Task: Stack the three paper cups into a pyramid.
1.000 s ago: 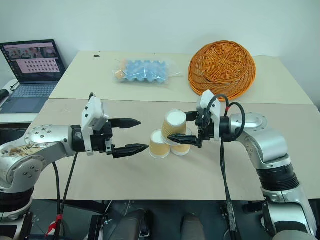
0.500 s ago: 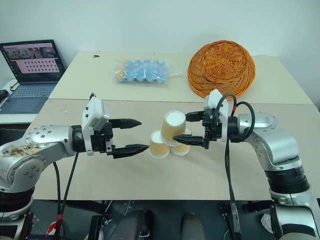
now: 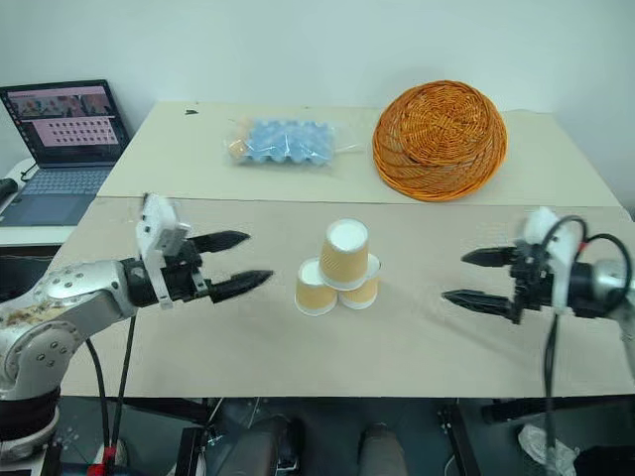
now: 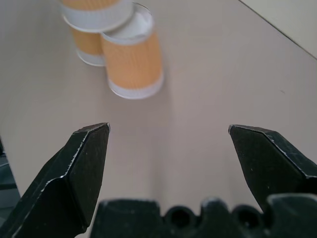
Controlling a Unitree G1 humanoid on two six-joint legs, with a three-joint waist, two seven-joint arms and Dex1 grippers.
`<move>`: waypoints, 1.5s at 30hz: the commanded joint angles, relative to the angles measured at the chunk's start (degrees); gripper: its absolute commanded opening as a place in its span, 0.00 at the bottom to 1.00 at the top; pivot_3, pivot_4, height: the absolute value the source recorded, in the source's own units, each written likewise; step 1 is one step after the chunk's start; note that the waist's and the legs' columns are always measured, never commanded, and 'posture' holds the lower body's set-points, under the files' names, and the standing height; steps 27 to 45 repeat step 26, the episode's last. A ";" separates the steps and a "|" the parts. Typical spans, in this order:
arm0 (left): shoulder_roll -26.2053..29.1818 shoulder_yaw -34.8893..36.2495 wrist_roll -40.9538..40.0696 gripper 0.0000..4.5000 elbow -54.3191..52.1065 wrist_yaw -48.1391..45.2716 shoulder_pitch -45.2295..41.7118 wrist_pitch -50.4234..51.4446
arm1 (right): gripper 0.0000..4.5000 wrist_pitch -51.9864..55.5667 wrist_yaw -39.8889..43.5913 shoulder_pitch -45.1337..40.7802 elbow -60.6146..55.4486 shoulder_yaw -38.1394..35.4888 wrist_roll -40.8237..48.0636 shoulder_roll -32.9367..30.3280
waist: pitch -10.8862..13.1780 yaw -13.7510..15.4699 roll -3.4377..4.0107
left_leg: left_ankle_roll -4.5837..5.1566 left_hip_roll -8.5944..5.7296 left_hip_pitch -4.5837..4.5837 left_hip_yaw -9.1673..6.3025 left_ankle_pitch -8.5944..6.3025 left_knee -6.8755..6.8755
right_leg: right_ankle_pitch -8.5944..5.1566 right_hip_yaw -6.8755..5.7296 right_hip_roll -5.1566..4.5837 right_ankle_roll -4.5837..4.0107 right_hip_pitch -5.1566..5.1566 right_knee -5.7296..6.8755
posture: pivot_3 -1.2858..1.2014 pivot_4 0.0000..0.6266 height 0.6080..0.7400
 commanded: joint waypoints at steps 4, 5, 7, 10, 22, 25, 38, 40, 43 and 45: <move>-14.91 6.83 14.75 1.00 7.43 23.06 2.37 -12.14 | 0.99 -1.00 -35.48 -10.60 1.12 -6.94 -7.75 16.38 | 0.00 -0.26 -0.07 | -0.71 0.02 0.15 0.04 -0.08 -0.08 | 0.20 0.09 -0.02 -0.11 0.00 0.02 | 0.52 0.24 0.90; -16.96 6.92 16.74 1.00 8.42 25.20 2.46 -14.37 | 0.99 -1.14 -39.36 -11.20 0.91 -7.26 -8.57 19.23 | 0.01 -0.07 -0.09 | -0.80 0.01 0.15 0.02 -0.04 -0.12 | 0.24 0.08 -0.03 -0.11 -0.01 0.00 | 0.52 0.24 0.90; -20.25 7.02 20.20 1.00 10.53 28.86 2.74 -17.83 | 0.99 -2.63 -45.34 -10.92 1.07 -7.71 -10.37 23.98 | -0.02 0.51 -0.13 | -1.23 0.00 0.12 -0.01 0.23 -0.16 | 0.32 0.00 0.00 -0.18 -0.04 0.03 | 0.52 0.24 0.90; -23.60 7.04 25.05 1.00 15.11 32.66 3.68 -24.01 | 0.99 -6.87 -52.64 -8.62 1.24 -6.81 -13.52 30.94 | -0.03 1.32 -0.12 | -1.31 -0.13 -0.03 0.01 0.30 -0.31 | 0.31 0.01 -0.04 -0.19 -0.21 -0.03 | 0.52 0.24 0.90; -24.19 8.92 28.99 1.00 30.21 30.07 2.78 -38.34 | 0.99 -17.06 -56.17 -0.66 5.36 -6.92 -14.09 38.06 | -0.07 0.54 -0.09 | -0.69 -0.15 -0.41 0.24 0.63 -0.41 | 0.29 -0.02 0.02 -0.18 -0.76 0.08 | 0.52 0.24 0.90; -23.84 8.87 29.48 1.00 32.68 29.55 2.09 -40.61 | 0.99 -17.29 -56.65 -0.32 5.87 -7.04 -13.26 38.49 | -0.07 -0.11 -0.10 | -0.63 -0.15 -0.41 0.25 0.64 -0.41 | 0.30 -0.01 0.02 -0.18 -0.76 0.11 | 0.52 0.24 0.90; -24.09 9.23 28.91 1.00 33.43 29.19 1.72 -41.37 | 0.99 -17.60 -56.38 -0.17 5.67 -6.72 -13.10 38.68 | -0.07 -0.11 -0.10 | -0.61 -0.14 -0.41 0.25 0.64 -0.40 | 0.30 -0.01 0.02 -0.18 -0.76 0.14 | 0.52 0.24 0.90; -24.09 9.23 28.91 1.00 33.43 29.19 1.72 -41.37 | 0.99 -17.60 -56.38 -0.17 5.67 -6.72 -13.10 38.68 | -0.07 -0.11 -0.10 | -0.61 -0.14 -0.41 0.25 0.64 -0.40 | 0.30 -0.01 0.02 -0.18 -0.76 0.14 | 0.52 0.24 0.90; -24.09 9.23 28.91 1.00 33.43 29.19 1.72 -41.37 | 0.99 -17.60 -56.38 -0.17 5.67 -6.72 -13.10 38.68 | -0.07 -0.11 -0.10 | -0.61 -0.14 -0.41 0.25 0.64 -0.40 | 0.30 -0.01 0.02 -0.18 -0.76 0.14 | 0.52 0.24 0.90; -24.09 9.23 28.91 1.00 33.43 29.19 1.72 -41.37 | 0.99 -17.60 -56.38 -0.17 5.67 -6.72 -13.10 38.68 | -0.07 -0.11 -0.10 | -0.61 -0.14 -0.41 0.25 0.64 -0.40 | 0.30 -0.01 0.02 -0.18 -0.76 0.14 | 0.52 0.24 0.90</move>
